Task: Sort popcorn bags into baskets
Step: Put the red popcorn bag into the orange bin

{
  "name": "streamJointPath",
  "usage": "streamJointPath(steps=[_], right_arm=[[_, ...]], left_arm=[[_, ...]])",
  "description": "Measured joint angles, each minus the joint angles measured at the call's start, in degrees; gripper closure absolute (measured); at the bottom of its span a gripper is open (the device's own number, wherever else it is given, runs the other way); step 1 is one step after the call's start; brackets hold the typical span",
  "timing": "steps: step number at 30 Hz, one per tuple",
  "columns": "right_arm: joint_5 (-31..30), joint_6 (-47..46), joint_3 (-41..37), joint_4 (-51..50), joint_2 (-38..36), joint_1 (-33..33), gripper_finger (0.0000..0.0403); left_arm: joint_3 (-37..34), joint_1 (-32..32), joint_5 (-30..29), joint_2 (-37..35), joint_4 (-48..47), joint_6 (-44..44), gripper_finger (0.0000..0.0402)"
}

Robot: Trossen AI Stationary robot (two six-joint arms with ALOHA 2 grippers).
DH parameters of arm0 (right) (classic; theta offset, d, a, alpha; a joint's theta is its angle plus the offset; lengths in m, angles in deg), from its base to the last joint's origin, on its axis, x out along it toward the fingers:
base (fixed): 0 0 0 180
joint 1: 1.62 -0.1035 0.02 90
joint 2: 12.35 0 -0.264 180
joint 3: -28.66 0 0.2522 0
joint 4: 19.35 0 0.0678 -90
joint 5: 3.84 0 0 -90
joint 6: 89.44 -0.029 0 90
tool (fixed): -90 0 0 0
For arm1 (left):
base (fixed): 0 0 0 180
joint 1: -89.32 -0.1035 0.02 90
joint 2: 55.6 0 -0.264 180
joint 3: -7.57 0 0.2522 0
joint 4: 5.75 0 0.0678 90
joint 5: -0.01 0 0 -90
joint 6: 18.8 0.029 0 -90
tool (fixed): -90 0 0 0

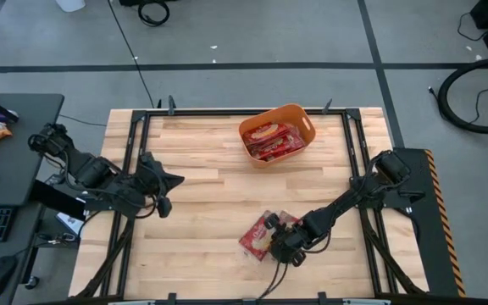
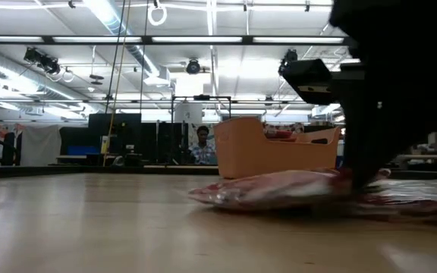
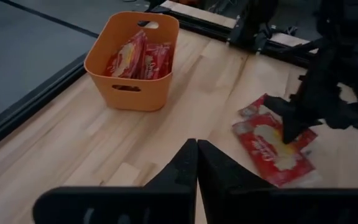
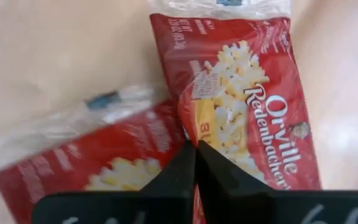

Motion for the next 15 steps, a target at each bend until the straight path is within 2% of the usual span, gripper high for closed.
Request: streamJointPath(steps=[7,15], right_arm=[[-0.2,-0.2,0.3,-6.3,-7.9,2.8,0.0396],[-8.3,-0.1,0.3,-17.3,-20.4,10.8,0.0398]], left_arm=[[0.0,0.0,0.9,0.0,4.1,0.0,0.0388],[0.0,-0.8,-1.4,0.1,6.6,0.0,0.0388]])
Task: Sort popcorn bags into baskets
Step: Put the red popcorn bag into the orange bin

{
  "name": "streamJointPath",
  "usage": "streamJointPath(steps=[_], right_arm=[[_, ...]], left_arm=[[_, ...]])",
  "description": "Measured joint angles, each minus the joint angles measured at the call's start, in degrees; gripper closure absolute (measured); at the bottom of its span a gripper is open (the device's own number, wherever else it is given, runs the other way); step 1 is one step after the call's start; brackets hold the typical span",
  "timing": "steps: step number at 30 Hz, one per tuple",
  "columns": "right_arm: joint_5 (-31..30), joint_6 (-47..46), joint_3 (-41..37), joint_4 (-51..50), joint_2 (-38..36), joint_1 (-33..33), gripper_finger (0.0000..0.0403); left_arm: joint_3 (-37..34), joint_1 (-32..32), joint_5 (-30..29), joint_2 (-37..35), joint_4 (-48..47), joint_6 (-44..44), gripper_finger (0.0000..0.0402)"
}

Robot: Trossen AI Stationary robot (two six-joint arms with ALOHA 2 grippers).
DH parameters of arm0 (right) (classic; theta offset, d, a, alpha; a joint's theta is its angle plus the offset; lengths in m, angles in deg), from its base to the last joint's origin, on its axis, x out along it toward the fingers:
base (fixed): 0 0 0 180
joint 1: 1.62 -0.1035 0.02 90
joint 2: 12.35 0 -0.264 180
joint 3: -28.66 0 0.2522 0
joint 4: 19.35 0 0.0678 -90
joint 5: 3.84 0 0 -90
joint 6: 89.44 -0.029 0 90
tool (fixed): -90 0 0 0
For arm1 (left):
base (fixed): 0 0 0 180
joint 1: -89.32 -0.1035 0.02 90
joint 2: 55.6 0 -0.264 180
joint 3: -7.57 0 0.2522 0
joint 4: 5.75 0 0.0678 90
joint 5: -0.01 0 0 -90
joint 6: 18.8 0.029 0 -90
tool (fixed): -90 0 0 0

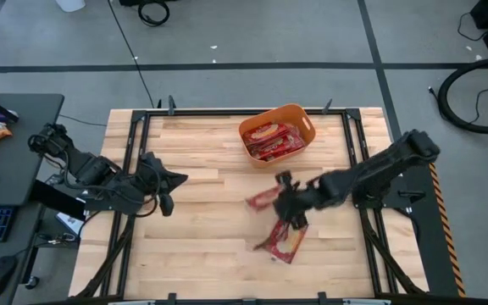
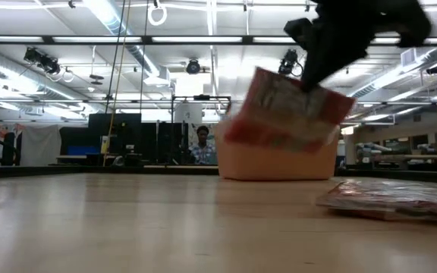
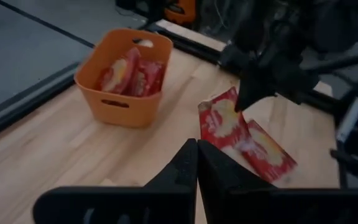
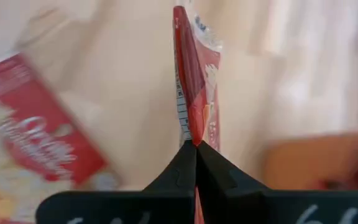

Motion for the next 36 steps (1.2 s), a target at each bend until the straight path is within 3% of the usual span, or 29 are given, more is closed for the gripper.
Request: streamJointPath(steps=[6,10,15,24,32,36], right_arm=[[-5.1,1.9,0.0,-0.2,-10.6,6.5,0.0399],[-8.0,10.8,0.0,2.3,-16.7,10.1,0.04],[-3.8,23.5,0.0,2.4,-18.8,19.8,0.04],[7.1,39.6,0.0,6.6,-11.0,35.1,0.0399],[11.9,44.1,0.0,10.0,0.4,42.9,0.0398],[20.2,43.5,0.1,5.3,5.8,44.4,0.0398]], left_arm=[[0.0,-2.1,-2.9,0.0,2.6,0.3,0.0388],[0.0,-3.9,-4.8,0.0,3.4,2.0,0.0388],[0.0,-7.1,-7.4,0.0,4.1,3.6,0.0388],[0.0,-11.9,-7.3,0.0,4.7,10.5,0.0388],[0.0,-13.9,-7.3,0.0,4.2,12.1,0.0388],[0.0,-13.9,-6.4,0.0,3.9,12.1,0.0388]])
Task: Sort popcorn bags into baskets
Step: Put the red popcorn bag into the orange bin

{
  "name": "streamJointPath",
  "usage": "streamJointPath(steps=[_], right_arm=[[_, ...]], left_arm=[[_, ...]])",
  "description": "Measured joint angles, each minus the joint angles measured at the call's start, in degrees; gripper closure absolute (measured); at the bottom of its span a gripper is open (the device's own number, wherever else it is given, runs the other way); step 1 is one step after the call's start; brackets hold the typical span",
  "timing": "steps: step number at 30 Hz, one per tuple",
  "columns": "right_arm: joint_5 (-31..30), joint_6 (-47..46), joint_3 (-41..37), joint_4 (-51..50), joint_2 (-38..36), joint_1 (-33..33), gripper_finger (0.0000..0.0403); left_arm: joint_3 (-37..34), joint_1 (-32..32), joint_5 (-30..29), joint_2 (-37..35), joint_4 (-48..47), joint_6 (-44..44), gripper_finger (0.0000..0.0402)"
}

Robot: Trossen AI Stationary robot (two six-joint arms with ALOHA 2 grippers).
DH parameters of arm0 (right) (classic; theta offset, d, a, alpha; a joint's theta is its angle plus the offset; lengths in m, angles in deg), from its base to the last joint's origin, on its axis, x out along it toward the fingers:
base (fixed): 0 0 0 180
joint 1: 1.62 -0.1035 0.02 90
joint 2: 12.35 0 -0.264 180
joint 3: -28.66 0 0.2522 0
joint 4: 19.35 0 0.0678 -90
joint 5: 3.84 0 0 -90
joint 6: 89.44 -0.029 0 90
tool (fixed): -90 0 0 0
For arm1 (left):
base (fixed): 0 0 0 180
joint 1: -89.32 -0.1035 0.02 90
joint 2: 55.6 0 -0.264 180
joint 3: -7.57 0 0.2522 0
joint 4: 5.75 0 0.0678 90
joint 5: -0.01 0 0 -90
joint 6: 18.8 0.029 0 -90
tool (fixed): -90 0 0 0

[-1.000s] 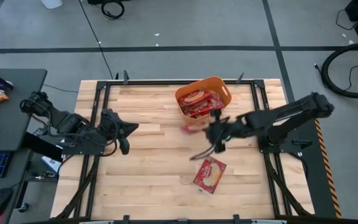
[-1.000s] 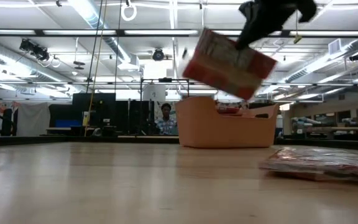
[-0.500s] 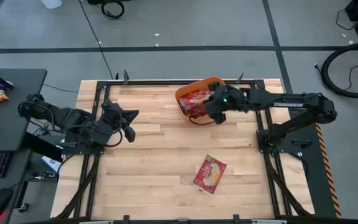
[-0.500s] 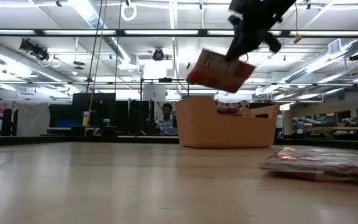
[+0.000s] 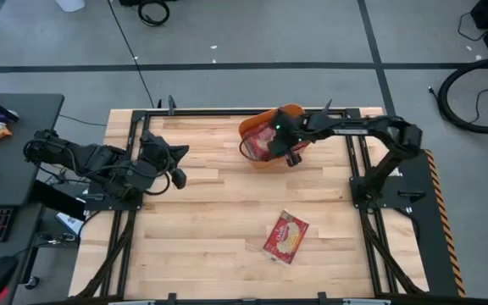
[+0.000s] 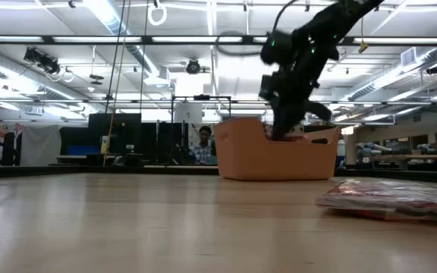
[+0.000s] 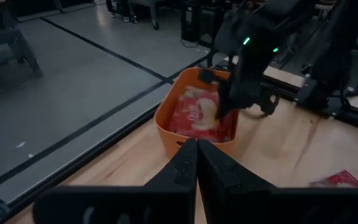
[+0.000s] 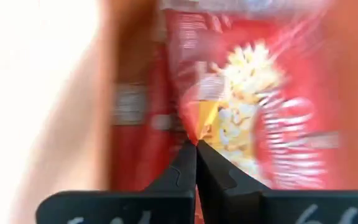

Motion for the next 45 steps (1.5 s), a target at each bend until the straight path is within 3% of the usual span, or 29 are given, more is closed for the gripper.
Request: streamJointPath(steps=[4,9,19,24,30,36,45], right_arm=[[2.8,-3.5,0.1,-4.2,4.7,0.0,0.0398],[1.6,-7.8,0.0,-3.2,5.8,0.0,0.0398],[-6.1,-7.3,-0.1,-1.3,-5.8,0.1,0.0398],[-1.9,-5.0,-0.1,2.2,-7.6,2.1,0.0398],[-0.2,-8.4,-0.1,1.2,-2.7,3.1,0.0395],[-2.9,-13.3,-0.1,1.8,0.2,2.1,0.0357],[-8.9,-17.7,-0.1,-1.0,-4.6,-1.4,0.0279]], left_arm=[[0.0,0.0,2.3,0.0,0.0,-0.1,0.0388],[0.0,0.0,3.6,0.0,0.0,-0.7,0.0388],[0.0,0.0,4.8,0.0,0.1,-1.5,0.0388],[0.0,0.0,4.4,0.0,0.1,-0.4,0.0388],[0.0,0.0,4.4,0.0,0.1,-0.4,0.0388],[0.0,0.0,5.0,0.0,0.1,-0.5,0.0388],[0.0,0.0,5.1,0.0,0.1,-0.2,0.0388]])
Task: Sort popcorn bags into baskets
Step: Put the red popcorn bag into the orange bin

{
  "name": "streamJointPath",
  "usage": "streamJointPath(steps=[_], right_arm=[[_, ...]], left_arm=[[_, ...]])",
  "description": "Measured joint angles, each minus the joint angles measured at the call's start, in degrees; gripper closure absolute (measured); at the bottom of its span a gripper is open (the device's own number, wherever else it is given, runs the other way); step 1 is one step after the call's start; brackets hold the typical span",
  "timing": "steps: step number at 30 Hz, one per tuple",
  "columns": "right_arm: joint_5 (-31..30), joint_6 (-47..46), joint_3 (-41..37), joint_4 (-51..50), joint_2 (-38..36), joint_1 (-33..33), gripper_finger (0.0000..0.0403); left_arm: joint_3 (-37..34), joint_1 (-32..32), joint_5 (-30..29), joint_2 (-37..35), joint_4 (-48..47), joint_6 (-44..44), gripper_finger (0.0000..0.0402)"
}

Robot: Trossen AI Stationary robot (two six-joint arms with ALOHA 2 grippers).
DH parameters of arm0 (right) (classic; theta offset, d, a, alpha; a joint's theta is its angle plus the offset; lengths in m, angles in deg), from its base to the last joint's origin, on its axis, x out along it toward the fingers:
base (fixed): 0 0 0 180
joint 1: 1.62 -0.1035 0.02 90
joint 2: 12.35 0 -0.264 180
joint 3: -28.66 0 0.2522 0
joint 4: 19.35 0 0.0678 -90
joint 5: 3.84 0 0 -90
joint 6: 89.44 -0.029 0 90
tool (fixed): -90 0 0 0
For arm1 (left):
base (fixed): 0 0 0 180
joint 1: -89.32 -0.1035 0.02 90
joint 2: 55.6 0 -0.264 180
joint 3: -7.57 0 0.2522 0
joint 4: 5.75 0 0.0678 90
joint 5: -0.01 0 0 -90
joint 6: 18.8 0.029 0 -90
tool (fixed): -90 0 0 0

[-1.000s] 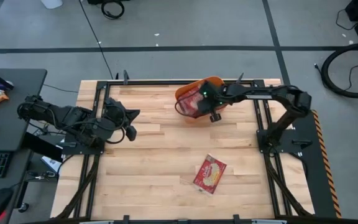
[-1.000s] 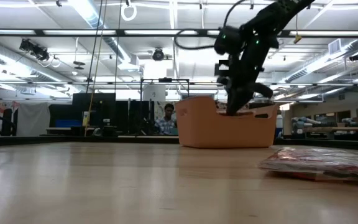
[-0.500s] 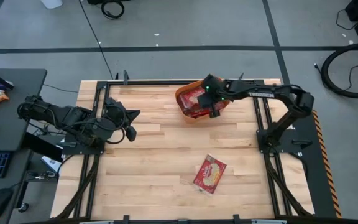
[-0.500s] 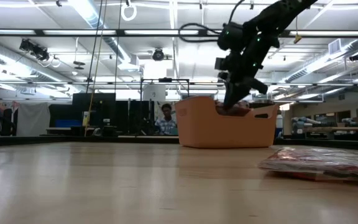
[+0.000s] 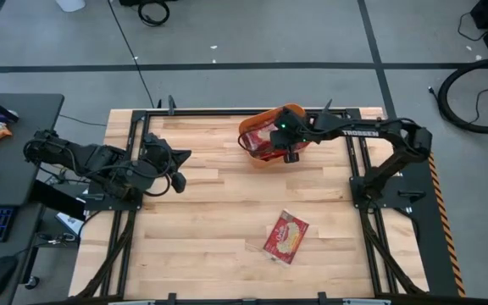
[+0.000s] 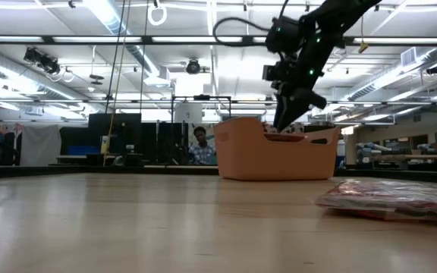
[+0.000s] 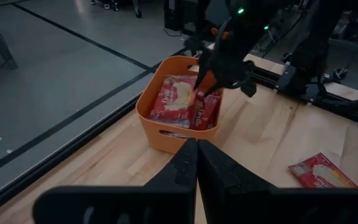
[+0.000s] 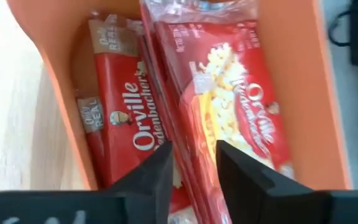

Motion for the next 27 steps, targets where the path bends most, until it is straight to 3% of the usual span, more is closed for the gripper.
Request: streamJointPath(steps=[5,10,12,21,27], right_arm=[[-1.1,-4.6,0.0,-3.3,-3.9,-4.6,0.0251],[9.5,-9.7,0.0,-9.4,-5.9,-11.7,0.0246],[11.0,-12.4,-0.2,-10.1,-6.0,-15.9,0.0249],[7.1,-24.3,-5.9,-4.0,-6.0,-37.9,0.0273],[5.5,-29.8,-9.2,-1.7,-4.7,-48.7,0.0274]], left_arm=[[0.0,0.0,0.0,0.0,0.0,0.1,0.0388],[0.0,0.0,2.0,0.0,0.0,0.1,0.0388],[0.0,0.0,3.1,0.0,0.0,-0.1,0.0388],[0.0,0.0,6.3,0.0,0.0,-0.3,0.0388],[0.0,0.0,7.6,0.0,0.0,-0.4,0.0388]])
